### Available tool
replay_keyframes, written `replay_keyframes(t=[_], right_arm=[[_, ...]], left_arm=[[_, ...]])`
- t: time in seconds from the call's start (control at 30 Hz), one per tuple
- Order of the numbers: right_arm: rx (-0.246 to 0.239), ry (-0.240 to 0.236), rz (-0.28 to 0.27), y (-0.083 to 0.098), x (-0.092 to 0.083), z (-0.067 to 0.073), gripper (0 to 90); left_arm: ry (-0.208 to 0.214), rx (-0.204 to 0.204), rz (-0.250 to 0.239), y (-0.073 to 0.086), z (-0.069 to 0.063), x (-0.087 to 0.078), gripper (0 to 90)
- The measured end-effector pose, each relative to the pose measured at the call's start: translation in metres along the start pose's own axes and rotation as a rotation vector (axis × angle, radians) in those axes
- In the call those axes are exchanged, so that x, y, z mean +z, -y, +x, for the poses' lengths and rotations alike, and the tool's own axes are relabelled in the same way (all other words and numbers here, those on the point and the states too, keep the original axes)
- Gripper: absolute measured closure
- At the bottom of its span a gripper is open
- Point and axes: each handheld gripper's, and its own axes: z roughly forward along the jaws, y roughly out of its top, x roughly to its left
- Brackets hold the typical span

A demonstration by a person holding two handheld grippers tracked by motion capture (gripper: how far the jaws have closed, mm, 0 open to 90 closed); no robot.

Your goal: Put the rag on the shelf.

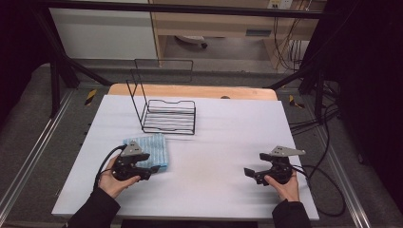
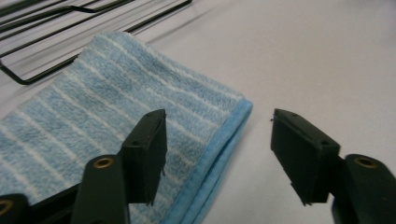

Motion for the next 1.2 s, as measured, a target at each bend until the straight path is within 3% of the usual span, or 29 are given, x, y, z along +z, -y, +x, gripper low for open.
replay_keyframes(t=[0.23, 0.33, 0.47, 0.73, 0.87, 1.2], right_arm=[[-0.007, 0.001, 0.003, 0.000, 0.001, 0.000, 0.7], [-0.009, 0.001, 0.003, 0.000, 0.001, -0.001, 0.7], [-0.006, 0.002, 0.007, 0.000, 0.002, -0.001, 0.7], [-0.010, 0.008, 0.012, 0.000, 0.002, -0.001, 1.0], [-0.008, 0.006, 0.015, 0.000, 0.002, 0.000, 1.1], [-0.007, 0.004, 0.013, 0.000, 0.002, -0.001, 1.6]], left_arm=[[0.019, 0.016, 0.055, -0.002, -0.005, 0.020, 49.3], [0.007, 0.031, 0.077, -0.001, -0.006, 0.026, 52.9], [-0.011, 0.020, 0.085, 0.003, -0.005, 0.033, 59.2], [-0.057, 0.082, 0.091, 0.005, -0.008, 0.037, 67.0], [-0.069, 0.071, 0.097, 0.004, -0.006, 0.038, 75.7], [-0.036, 0.036, 0.071, 0.000, -0.003, 0.030, 80.5]])
